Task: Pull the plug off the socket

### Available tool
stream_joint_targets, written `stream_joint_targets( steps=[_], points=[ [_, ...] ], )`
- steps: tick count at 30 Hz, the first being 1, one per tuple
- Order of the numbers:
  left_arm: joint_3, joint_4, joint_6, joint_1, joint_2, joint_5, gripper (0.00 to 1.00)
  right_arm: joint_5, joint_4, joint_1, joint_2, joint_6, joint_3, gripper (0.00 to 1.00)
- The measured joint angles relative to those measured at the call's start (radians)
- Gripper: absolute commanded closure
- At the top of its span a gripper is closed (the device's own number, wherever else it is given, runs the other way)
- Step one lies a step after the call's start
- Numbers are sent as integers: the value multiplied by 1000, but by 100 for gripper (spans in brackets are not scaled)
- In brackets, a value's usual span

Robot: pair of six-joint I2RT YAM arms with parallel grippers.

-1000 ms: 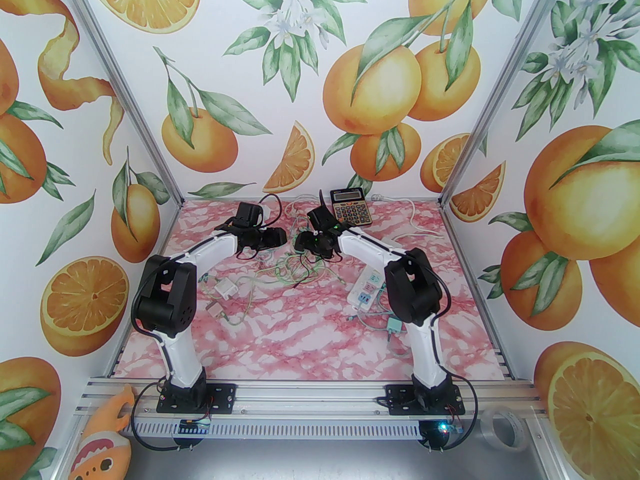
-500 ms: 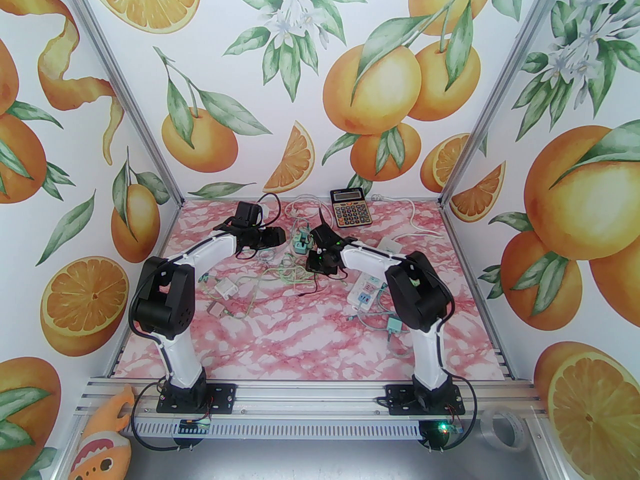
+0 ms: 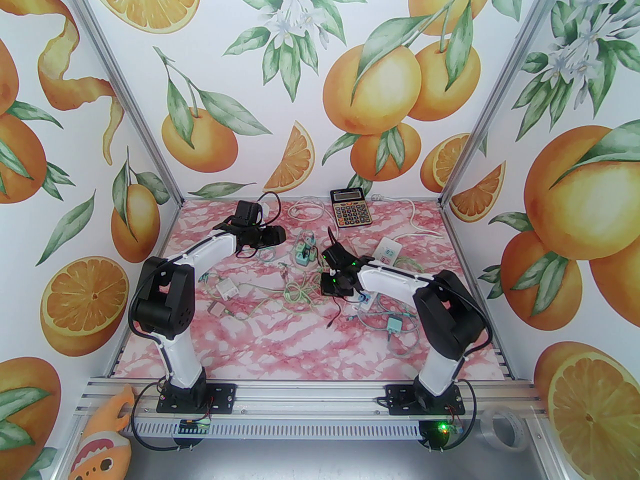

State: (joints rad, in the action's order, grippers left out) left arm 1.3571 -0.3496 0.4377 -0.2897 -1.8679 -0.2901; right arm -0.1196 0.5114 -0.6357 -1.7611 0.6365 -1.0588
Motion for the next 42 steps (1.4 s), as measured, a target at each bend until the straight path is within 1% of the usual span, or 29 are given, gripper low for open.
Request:
stream_joint_targets(
  steps=[1, 2, 3, 4, 7, 11, 15, 20, 23, 26, 31, 37, 42],
  points=[
    [0, 0, 0, 0, 0, -1, 42, 4, 12, 0, 5, -2, 4, 81],
    [0, 0, 0, -2, 0, -2, 42, 6, 19, 0, 7, -7, 3, 78],
    [0, 0, 0, -3, 0, -2, 42, 8, 26, 0, 7, -12, 1, 72],
    [0, 0, 0, -5, 0, -2, 42, 11, 39, 0, 7, -22, -6, 65],
    [-1, 1, 0, -17, 0, -11, 42, 15, 80, 8, 7, -52, -43, 55],
    [-14, 1, -2, -35, 1, -23, 43, 15, 126, 34, 6, -84, -132, 54],
    [-59, 0, -3, -41, 17, -26, 44, 14, 133, 65, -1, -103, -235, 55],
    [-137, 0, -19, -55, 80, -16, 44, -16, 108, 104, -66, -103, -334, 55],
    [-172, 3, -39, -97, 124, 12, 44, -29, 105, 119, -102, -103, -351, 55],
    [-208, 11, -55, -158, 159, 40, 43, -39, 103, 126, -130, -100, -369, 56],
    [-240, 21, -77, -243, 166, 82, 41, -61, 79, 132, -133, -85, -372, 56],
    [-245, 42, -82, -290, 159, 125, 37, -69, 74, 146, -133, -84, -372, 56],
    [-244, 63, -81, -314, 109, 154, 37, -77, 70, 158, -133, -80, -372, 56]
  ],
)
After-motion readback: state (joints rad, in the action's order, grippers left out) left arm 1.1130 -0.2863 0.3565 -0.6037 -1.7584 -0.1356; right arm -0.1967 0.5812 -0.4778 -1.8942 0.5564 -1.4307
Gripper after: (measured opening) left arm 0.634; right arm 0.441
